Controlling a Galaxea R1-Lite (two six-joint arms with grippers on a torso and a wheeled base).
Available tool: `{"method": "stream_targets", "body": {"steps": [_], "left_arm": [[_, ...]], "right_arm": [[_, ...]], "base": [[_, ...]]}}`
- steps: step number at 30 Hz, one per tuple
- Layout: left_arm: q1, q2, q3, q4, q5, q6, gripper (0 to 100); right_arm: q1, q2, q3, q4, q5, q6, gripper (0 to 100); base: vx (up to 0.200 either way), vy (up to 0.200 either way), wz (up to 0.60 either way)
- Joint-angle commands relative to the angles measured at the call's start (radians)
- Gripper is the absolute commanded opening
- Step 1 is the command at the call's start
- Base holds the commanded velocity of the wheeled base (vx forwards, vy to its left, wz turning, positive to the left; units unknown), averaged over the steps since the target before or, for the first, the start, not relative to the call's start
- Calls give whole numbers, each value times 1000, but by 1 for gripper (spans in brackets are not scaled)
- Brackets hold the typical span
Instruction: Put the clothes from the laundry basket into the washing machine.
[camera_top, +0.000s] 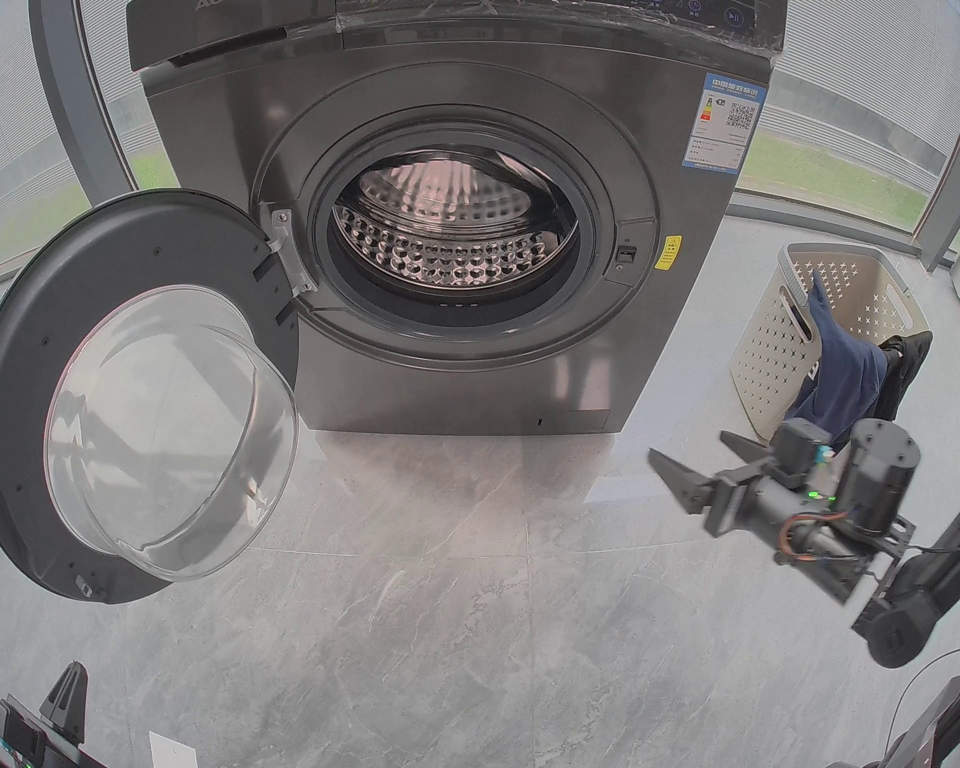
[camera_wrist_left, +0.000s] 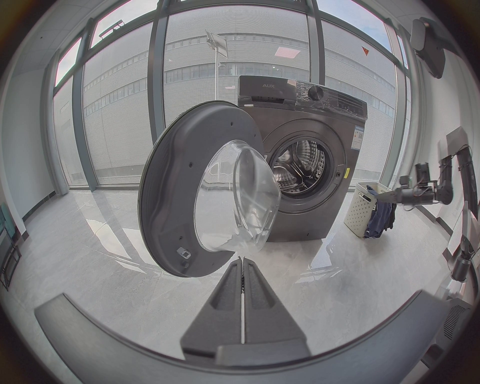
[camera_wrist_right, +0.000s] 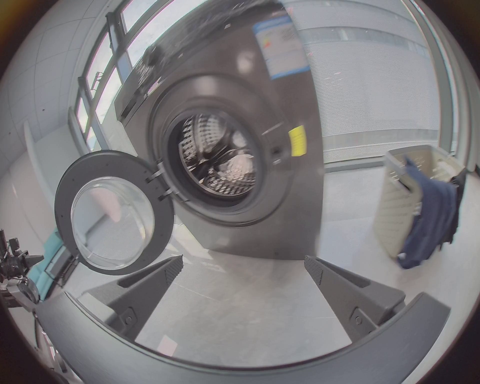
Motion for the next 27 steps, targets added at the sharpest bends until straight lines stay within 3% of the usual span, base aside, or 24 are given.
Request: {"method": "stream_targets", "body": {"steps": [1,2,6,11,14,23,24,27], "left_arm": [[1,-18,18,-1,0,9,0],[1,-18,18,-1,0,9,0],[1,-18,18,-1,0,9,0],[1,-18,18,-1,0,9,0],[1,-18,18,-1,0,9,0],[1,-18,18,0,0,9,0],[1,-18,18,-1,0,9,0],[1,-18,18,-1,0,9,0]], "right_arm": [[-206,-390,328,-39,61,-55,100],[-203,-416,366,-38,61,-59,100],[-209,-540,372,74,54,-53,100],[-221,-753,372,294,51,-64,100],[-265,-872,372,422,52,-72,100],[-411,-1319,372,915,57,-81,100],[-413,-1329,372,924,55,-81,100],[-440,-1562,372,1166,57,-105,100]], "base": [[0,0,0],[0,0,0],[0,0,0],[0,0,0],[0,0,0],[0,0,0],[0,0,0],[0,0,0]]}}
